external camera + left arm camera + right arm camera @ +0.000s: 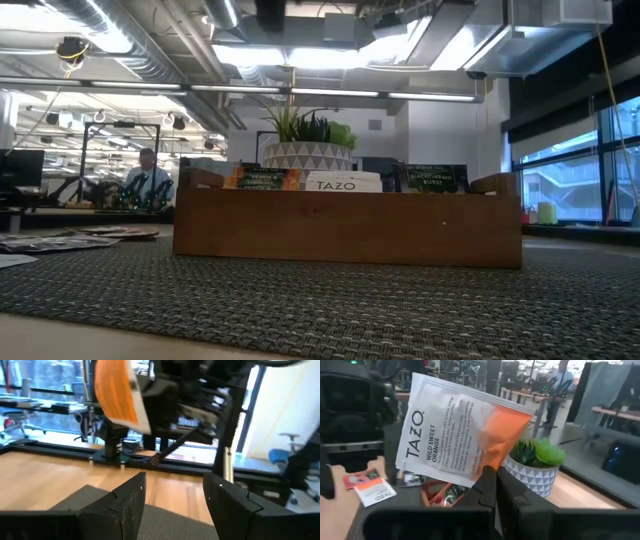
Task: Pick & Place Tea
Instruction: Put the white tea bag into the middle of the wooden organizer
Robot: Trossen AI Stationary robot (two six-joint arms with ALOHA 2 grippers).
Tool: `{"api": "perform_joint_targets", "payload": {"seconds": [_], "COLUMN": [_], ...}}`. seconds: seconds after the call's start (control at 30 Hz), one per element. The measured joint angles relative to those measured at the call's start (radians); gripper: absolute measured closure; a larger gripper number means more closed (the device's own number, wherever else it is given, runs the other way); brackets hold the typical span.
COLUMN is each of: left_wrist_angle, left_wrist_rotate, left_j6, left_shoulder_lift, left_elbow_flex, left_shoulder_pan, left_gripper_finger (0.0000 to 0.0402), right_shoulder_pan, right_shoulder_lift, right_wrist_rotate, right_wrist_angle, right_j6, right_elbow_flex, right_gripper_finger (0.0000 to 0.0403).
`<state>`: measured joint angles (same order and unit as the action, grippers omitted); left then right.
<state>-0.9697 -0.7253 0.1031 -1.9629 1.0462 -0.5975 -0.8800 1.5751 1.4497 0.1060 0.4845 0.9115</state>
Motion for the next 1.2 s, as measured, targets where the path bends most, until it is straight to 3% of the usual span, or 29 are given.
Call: {"api": "perform_joint_targets", "payload": {"seconds": [0.13,0.27,0.53,0.63,0.87,1.07,1.2], "left_wrist_angle": [0.001,-0.018,-0.142,-0.169,-0.181,-0.191,-0.192], "left_wrist_rotate": [0.018,0.073,-0.014,-0.069,-0.053,-0.059,-0.065], "left_j6": [0.063,-0.007,-0.170,-0.191,-0.185,-0.171,-0.170], "left_shoulder_lift": [-0.002,-0.003,-0.003,-0.004,-0.003,-0.003,-0.003], "left_elbow_flex": [0.000,0.000,0.001,0.001,0.001,0.002,0.002], "left_shoulder_pan": [0.050,0.084,0.066,0.061,0.069,0.082,0.083], "left_gripper_finger": [0.0208,0.0208,0.0208,0.0208,0.0208,0.0208,0.0229], "right_shoulder_pan": [0.026,0.034,0.034,0.034,0.040,0.063,0.066], "right_shoulder_lift": [0.042,0.045,0.031,0.033,0.033,0.033,0.033], "right_wrist_rotate": [0.000,0.005,0.075,0.058,0.041,-0.061,-0.064], "right_wrist_angle": [0.153,0.197,0.213,0.213,0.216,0.217,0.217], "right_j6": [-0.127,-0.181,-0.235,-0.231,-0.227,-0.201,-0.202], "right_elbow_flex": [0.000,0.000,0.000,0.000,0.000,0.000,0.000], "right_gripper_finger": [0.0396,0.0395,0.0394,0.0394,0.0394,0.0394,0.0394]}}
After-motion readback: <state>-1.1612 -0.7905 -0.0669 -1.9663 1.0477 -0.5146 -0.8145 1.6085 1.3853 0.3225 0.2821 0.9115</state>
